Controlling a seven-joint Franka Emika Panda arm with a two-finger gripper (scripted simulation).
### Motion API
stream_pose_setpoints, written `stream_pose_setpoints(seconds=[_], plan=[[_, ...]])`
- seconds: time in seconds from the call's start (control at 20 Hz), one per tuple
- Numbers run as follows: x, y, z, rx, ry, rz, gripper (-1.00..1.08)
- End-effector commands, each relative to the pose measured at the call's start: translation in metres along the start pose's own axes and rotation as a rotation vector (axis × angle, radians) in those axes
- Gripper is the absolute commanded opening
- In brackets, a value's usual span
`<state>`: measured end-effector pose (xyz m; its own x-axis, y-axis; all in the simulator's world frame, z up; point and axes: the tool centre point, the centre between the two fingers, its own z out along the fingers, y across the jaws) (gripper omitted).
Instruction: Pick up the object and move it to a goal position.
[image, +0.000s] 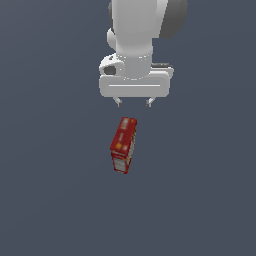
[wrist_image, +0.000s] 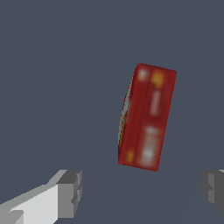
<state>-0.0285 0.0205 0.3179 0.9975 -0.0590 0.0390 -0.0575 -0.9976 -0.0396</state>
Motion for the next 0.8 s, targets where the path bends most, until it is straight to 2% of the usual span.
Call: stream_pose_setpoints(seconds=[0.0, 0.4, 0.75], plan=[[0.009, 0.007, 0.015, -0.008, -0.008, 0.042, 1.0], [0.033, 0.029, 0.06, -0.033, -0.029, 0.155, 1.0], [0.04, 0.036, 0.076, -0.043, -0.035, 0.192, 1.0]])
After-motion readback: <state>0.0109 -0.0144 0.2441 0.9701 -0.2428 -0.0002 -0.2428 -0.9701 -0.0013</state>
